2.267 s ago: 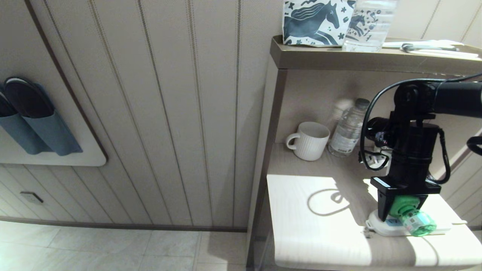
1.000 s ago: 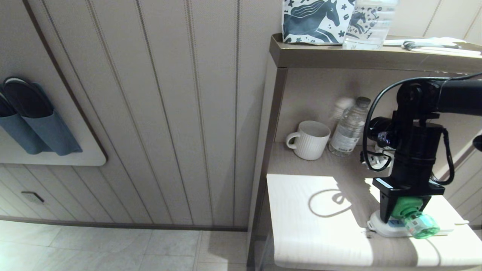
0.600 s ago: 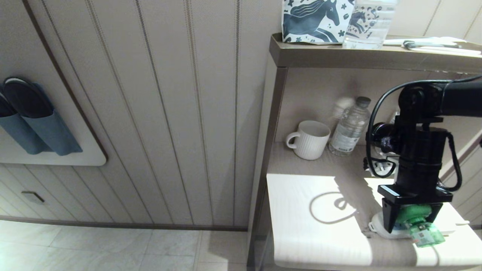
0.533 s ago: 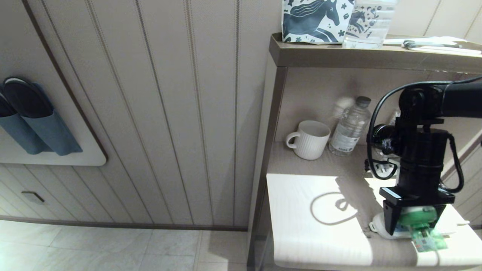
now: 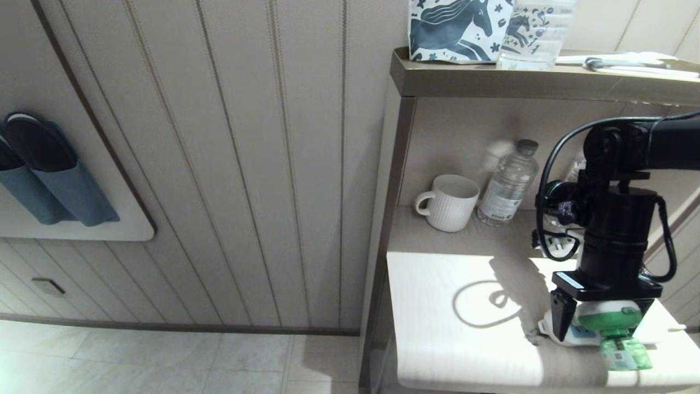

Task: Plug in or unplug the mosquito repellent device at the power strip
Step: Insert the plug into the socket

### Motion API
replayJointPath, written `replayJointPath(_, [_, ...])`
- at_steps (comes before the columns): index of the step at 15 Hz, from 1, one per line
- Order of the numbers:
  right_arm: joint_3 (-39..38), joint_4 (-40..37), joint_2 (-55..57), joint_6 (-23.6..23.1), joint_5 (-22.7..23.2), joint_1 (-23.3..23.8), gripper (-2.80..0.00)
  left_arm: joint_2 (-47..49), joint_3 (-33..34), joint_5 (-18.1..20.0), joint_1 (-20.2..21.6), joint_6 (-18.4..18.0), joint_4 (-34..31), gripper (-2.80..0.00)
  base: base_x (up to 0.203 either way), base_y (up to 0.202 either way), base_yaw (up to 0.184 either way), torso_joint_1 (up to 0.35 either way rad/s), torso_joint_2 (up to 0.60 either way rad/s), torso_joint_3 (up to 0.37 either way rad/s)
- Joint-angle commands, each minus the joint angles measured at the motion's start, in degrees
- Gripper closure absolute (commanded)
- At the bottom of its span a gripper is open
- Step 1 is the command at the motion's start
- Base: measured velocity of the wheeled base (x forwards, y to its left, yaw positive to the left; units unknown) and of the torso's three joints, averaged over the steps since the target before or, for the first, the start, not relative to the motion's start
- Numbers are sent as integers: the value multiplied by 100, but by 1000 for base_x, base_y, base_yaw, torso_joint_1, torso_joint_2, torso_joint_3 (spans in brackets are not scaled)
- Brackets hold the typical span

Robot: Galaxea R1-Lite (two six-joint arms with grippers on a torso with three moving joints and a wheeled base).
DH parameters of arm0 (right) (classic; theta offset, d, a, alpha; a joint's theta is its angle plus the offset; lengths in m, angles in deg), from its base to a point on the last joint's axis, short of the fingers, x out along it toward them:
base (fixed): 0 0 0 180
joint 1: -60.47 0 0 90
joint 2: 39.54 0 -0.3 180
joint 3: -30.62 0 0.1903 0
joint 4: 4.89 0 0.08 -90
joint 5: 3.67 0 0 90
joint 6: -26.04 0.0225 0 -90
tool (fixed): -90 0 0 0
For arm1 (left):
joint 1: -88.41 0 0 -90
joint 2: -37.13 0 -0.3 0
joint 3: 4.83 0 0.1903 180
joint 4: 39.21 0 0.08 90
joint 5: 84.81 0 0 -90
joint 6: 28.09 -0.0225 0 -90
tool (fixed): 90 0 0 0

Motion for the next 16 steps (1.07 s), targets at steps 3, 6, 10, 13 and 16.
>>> replayJointPath(3, [84,-165,-115,5,-5,-27,-280,0,-1,2,6,-1,-6,0,0,0,0,0,0,0])
replayJointPath(6, [155,-165,-129,5,-3,-27,-280,0,-1,2,5,-1,-6,0,0,0,0,0,0,0])
replayJointPath(10, [551,-147,-99,119,29,-27,-280,0,-1,2,-3,-1,-6,0,0,0,0,0,0,0])
replayJointPath(13, [870,-141,-45,339,48,-109,-280,0,-1,2,6,-1,-6,0,0,0,0,0,0,0])
replayJointPath(16, [1028,-165,-268,493,46,-254,-280,0,-1,2,6,-1,-6,0,0,0,0,0,0,0])
